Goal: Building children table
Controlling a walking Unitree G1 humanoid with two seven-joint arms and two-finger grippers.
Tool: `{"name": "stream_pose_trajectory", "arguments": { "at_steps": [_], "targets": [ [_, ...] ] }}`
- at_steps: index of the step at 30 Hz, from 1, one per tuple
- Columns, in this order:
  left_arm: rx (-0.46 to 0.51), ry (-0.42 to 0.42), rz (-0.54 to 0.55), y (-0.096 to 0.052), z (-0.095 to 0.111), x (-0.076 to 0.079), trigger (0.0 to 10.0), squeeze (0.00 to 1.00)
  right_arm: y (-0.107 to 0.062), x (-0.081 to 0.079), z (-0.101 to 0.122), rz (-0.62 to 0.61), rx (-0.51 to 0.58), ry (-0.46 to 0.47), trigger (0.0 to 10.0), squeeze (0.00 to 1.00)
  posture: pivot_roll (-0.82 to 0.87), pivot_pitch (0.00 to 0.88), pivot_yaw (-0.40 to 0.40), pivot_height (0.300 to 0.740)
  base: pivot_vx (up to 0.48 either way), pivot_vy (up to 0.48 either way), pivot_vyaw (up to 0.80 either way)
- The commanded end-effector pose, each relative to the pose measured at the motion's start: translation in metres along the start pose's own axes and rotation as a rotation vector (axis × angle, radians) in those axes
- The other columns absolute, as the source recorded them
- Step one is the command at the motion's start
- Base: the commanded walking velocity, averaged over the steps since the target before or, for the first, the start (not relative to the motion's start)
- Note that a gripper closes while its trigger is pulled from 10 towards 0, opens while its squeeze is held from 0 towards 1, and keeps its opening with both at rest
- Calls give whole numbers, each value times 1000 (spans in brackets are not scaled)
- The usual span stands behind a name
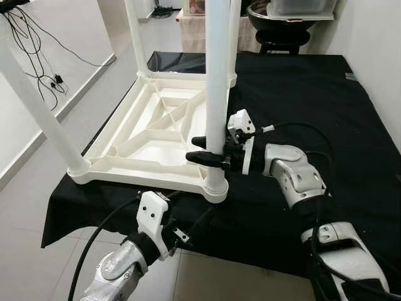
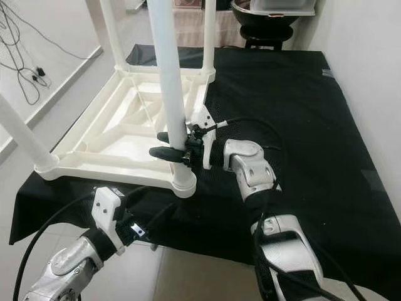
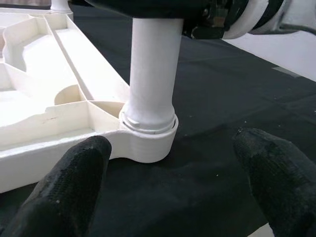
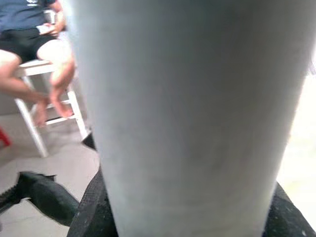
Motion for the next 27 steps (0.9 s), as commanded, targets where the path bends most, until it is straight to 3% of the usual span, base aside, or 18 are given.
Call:
{"name": "stream_pose_trajectory", "arguments": {
  "at_steps": [1, 2, 3, 4, 5, 6, 7, 8, 11, 17, 18, 23, 24, 25, 27],
  "targets": [
    [-10, -10, -4, -1, -2, 1, 10000, 0, -9, 16, -12, -141, -11, 61, 0, 0, 10, 166, 27, 740, 0, 0, 0],
    [-10, -10, -4, -1, -2, 0, 10000, 0, -15, 22, -15, -242, 7, 61, 0, 0, 9, 166, 27, 740, 0, 0, 0],
    [-10, -10, -4, -1, -2, 0, 10000, 0, -15, 22, -15, -242, 7, 61, 0, 0, 9, 166, 27, 740, 0, 0, 0],
    [-11, -8, -4, -2, -2, -2, 10000, 0, -29, 27, -36, -567, -29, 49, 0, 0, -3, 168, 30, 740, 0, 0, 0],
    [-12, -6, -4, -2, -2, -3, 10000, 0, -35, 5, -56, -702, -54, 38, 0, 0, 5, 171, 39, 740, 0, 0, 0],
    [-12, -6, -4, -2, -2, -3, 10000, 0, -35, 5, -56, -702, -54, 38, 0, 0, 5, 171, 39, 740, 0, 0, 0],
    [-12, -4, -5, -2, -1, -5, 10000, 0, -40, -12, -64, -780, -61, 35, 0, 0, 5, 171, 39, 740, 0, 0, 0],
    [-15, -1, -4, -2, -2, -6, 10000, 0, -37, -21, -61, -768, -52, -7, 0, 0, -10, 161, 56, 740, 0, 0, 0],
    [-17, -2, -4, -1, -3, -7, 10000, 0, -32, -15, -50, -738, -21, -36, 0, 0, -4, 157, 46, 740, 0, 0, 0],
    [-17, 4, 4, -1, -3, -9, 10000, 0, -19, -18, -59, -662, -52, -30, 0, 0, -1, 157, 48, 740, 0, 0, 0],
    [-15, 4, 13, -1, -3, -10, 10000, 0, -19, -20, -60, -663, -58, -20, 10000, 0, -5, 157, 47, 740, 0, 0, 0],
    [-15, 0, 9, 0, -3, -9, 10000, 0, -19, -25, -57, -672, -39, 6, 10000, 0, -5, 156, 49, 740, 0, 0, 0],
    [-16, -3, 5, 0, -3, -8, 10000, 0, -12, -33, -42, -527, 28, 44, 10000, 1000, -3, 155, 48, 740, 0, 0, 0],
    [-16, -3, 5, 0, -3, -8, 10000, 0, -12, -33, -42, -527, 28, 44, 10000, 1000, -3, 155, 48, 740, 0, 0, 0],
    [-15, -5, 2, 1, -3, -8, 10000, 0, -8, -38, -26, -363, 65, 28, 10000, 1000, -2, 154, 47, 740, 0, 0, 0]
  ]
}}
Point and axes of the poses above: a point about 5 cm out from each wrist's last joint towards the gripper, its own y axis pointing out of the wrist towards the gripper, its own z axis along the axis of the wrist's last joint, x = y × z, the point moved 4 cm from there along y, pointing out of the wrist towards the gripper, and after that the axes turned 9 degrees about y, right-handed, at the moved point
